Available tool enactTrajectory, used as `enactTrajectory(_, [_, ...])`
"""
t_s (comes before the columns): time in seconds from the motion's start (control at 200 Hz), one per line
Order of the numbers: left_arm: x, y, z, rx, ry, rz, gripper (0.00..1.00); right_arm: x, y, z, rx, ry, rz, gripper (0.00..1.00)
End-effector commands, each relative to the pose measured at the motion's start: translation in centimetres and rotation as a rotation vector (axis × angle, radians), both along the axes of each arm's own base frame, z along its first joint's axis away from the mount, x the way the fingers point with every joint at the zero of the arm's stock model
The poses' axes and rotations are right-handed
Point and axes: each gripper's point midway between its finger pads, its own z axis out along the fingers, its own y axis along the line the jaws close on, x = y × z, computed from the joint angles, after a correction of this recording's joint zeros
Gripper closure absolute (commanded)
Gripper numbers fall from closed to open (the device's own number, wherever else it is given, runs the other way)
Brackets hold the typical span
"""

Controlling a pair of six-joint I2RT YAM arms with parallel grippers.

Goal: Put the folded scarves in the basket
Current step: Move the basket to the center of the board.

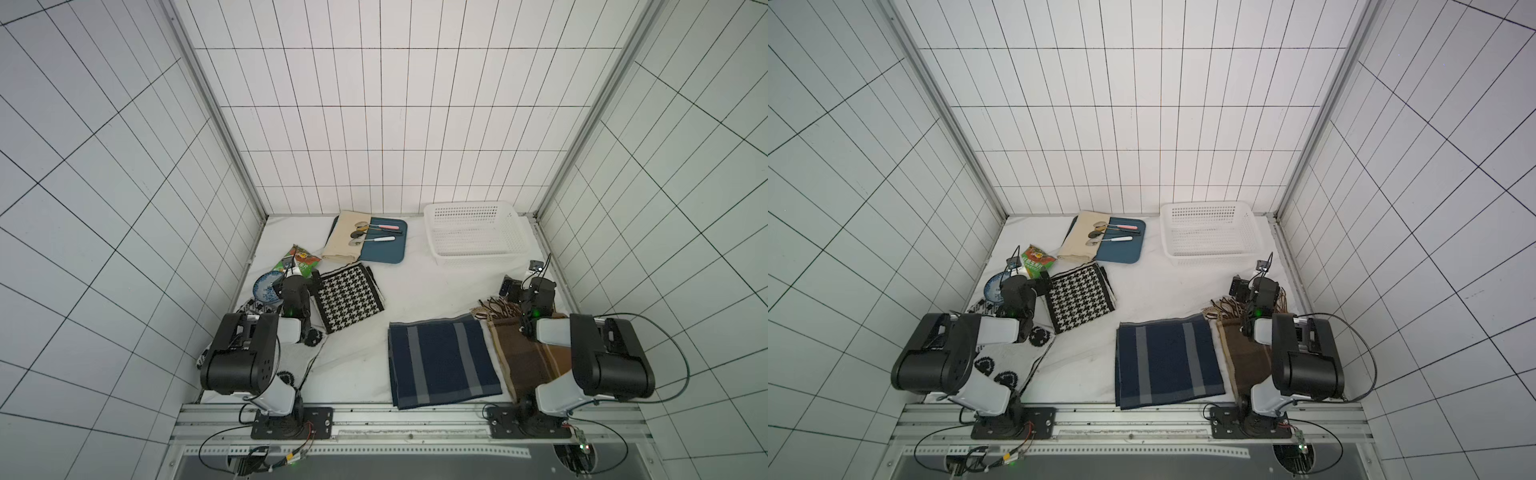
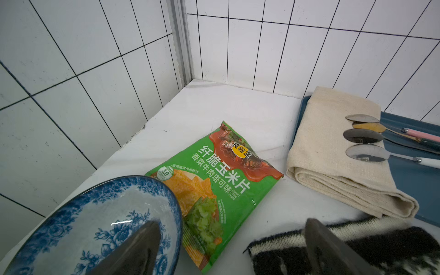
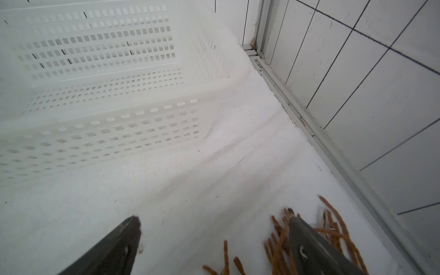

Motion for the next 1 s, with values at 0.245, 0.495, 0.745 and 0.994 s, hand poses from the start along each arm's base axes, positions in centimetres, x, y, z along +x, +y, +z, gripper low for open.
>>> enactTrajectory(0.245, [0.5, 0.0, 1.2, -0.007, -0.033, -0.003, 0.02, 0.7, 0.7, 0.9, -0.002, -0.027, 0.03, 0.01])
enactTrajectory(0.495, [0.5, 0.0, 1.1, -0.006, -0.028, -0.004, 0.02, 0.7, 0.7, 0.9, 0.0, -0.024, 0.03, 0.01])
enactTrajectory(0.745, [0.5, 0.0, 1.3, -0.005, -0.037, -0.004, 0.03, 0.7, 0.7, 1.0, -0.001, -0.028, 0.032, 0.01])
enactTrajectory(0.994, [-0.2, -4.1, 9.1, 0.131, -0.071, 0.014, 0.02, -0.1, 0.4, 6.6, -0.028, -0.051, -0.035, 0.01])
